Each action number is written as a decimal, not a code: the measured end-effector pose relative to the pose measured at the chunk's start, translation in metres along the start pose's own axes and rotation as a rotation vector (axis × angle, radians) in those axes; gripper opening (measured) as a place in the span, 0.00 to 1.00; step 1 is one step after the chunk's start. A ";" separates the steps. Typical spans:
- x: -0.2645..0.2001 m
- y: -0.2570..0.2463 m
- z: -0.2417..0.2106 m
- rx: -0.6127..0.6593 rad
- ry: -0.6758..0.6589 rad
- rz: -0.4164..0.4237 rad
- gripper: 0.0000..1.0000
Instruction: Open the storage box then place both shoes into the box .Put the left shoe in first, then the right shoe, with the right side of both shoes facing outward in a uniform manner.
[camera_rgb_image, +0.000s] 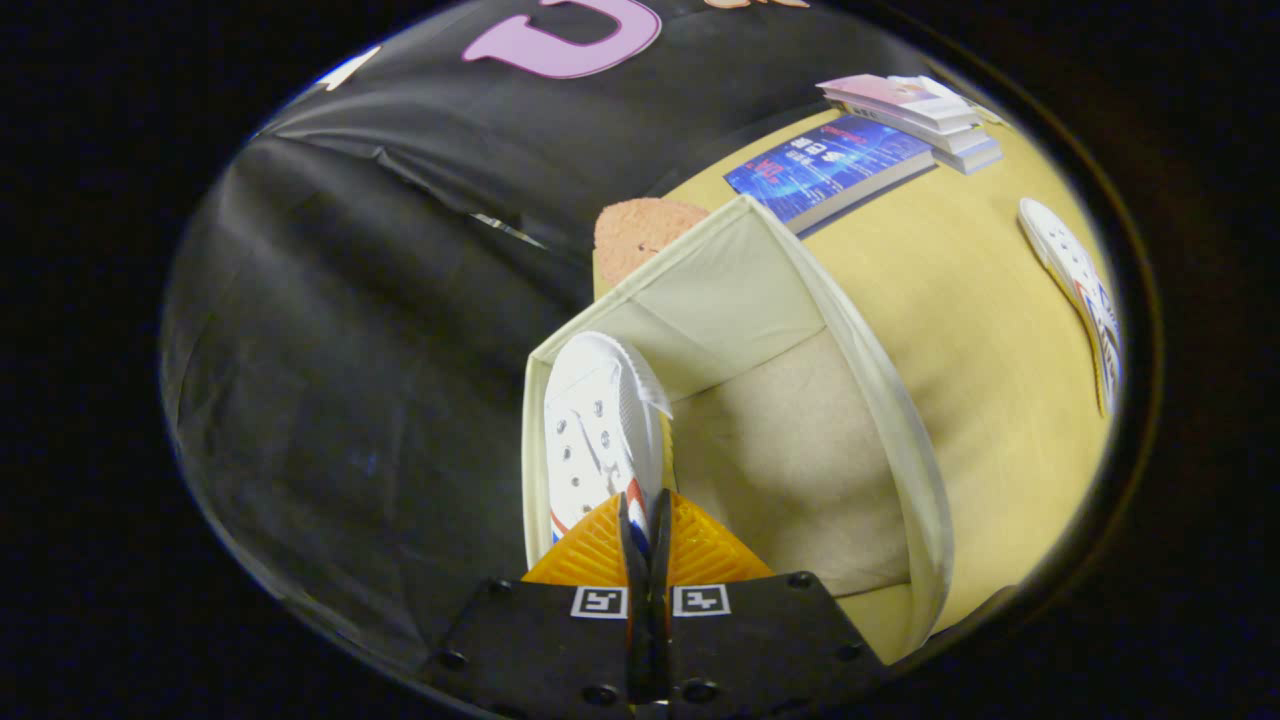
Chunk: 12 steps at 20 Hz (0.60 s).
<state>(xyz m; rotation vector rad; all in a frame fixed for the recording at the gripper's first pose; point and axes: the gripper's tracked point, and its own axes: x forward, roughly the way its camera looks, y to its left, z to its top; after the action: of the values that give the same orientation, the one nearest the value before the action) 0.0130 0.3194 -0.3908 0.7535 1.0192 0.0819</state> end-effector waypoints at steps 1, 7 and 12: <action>0.006 -0.004 -0.001 -0.001 0.006 -0.021 0.03; 0.026 -0.033 -0.014 -0.030 0.070 -0.168 0.04; 0.027 -0.046 -0.023 -0.030 0.131 -0.220 0.07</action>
<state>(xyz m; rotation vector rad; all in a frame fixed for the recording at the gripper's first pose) -0.0031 0.3080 -0.4449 0.6101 1.2173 -0.0440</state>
